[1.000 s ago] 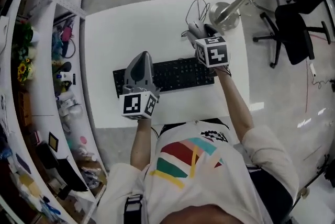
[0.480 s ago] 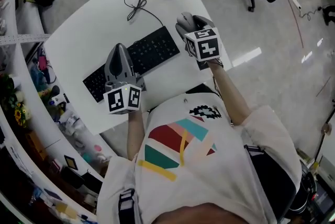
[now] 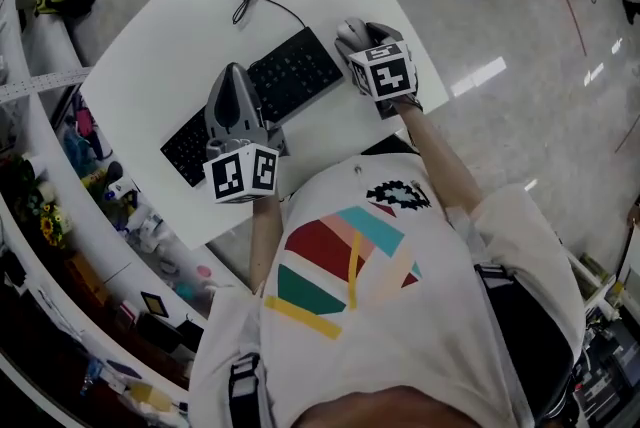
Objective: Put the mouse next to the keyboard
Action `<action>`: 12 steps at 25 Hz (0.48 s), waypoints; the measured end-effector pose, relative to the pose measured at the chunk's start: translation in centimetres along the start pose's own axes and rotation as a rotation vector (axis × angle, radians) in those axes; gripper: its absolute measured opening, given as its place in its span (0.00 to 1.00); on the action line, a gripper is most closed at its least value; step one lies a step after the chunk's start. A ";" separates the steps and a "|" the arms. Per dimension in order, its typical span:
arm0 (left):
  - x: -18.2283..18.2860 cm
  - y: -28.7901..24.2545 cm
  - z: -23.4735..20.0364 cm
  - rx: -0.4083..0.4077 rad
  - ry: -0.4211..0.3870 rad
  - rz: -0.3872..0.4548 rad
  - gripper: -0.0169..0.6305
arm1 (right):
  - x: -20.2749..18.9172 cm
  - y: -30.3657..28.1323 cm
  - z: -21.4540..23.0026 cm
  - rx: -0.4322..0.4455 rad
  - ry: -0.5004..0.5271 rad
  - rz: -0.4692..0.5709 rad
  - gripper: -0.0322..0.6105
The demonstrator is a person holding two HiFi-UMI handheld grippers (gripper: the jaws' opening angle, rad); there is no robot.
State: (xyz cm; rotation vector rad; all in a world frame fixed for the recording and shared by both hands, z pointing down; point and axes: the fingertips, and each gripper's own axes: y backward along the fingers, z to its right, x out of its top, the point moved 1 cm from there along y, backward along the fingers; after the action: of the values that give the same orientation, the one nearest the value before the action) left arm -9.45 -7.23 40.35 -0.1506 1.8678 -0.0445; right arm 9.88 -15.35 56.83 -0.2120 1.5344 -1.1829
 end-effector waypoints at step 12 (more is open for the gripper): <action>0.1 0.8 -1.8 0.047 0.023 0.016 0.09 | -1.0 -1.3 0.0 -0.014 0.091 -0.052 0.52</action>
State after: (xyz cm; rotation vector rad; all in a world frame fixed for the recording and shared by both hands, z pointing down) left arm -11.27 -6.55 40.73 -0.1031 1.8892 -0.0795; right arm 9.67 -15.32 58.46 -0.2108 1.6250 -1.2376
